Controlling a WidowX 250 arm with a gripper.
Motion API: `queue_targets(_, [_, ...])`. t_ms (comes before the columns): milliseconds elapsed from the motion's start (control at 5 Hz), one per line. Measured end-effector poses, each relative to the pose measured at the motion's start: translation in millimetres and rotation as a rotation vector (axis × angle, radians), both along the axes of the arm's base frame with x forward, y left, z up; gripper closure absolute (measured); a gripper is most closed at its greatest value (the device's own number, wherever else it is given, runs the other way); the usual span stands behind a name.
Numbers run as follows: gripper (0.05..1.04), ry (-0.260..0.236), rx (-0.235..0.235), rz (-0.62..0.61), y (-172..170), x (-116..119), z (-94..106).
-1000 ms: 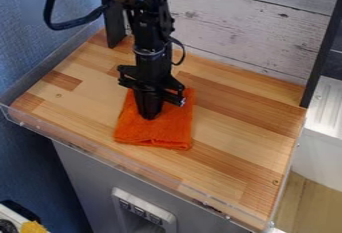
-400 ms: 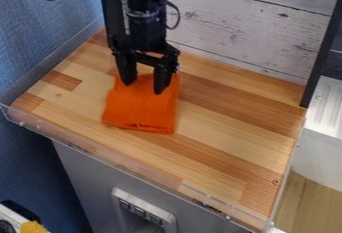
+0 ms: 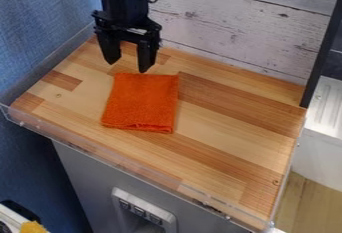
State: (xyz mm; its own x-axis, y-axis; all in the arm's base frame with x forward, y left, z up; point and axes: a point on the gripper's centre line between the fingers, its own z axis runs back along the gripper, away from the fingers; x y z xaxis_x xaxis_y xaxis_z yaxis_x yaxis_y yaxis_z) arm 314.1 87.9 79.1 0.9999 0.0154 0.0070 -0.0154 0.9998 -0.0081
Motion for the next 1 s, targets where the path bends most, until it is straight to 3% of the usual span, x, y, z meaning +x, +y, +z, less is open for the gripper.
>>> queue_targets(600, [0.084,-0.031,0.014,-0.013,9,0,10.7])
queue_targets(1000, [0.084,-0.010,0.011,0.000,11,-8,5.2])
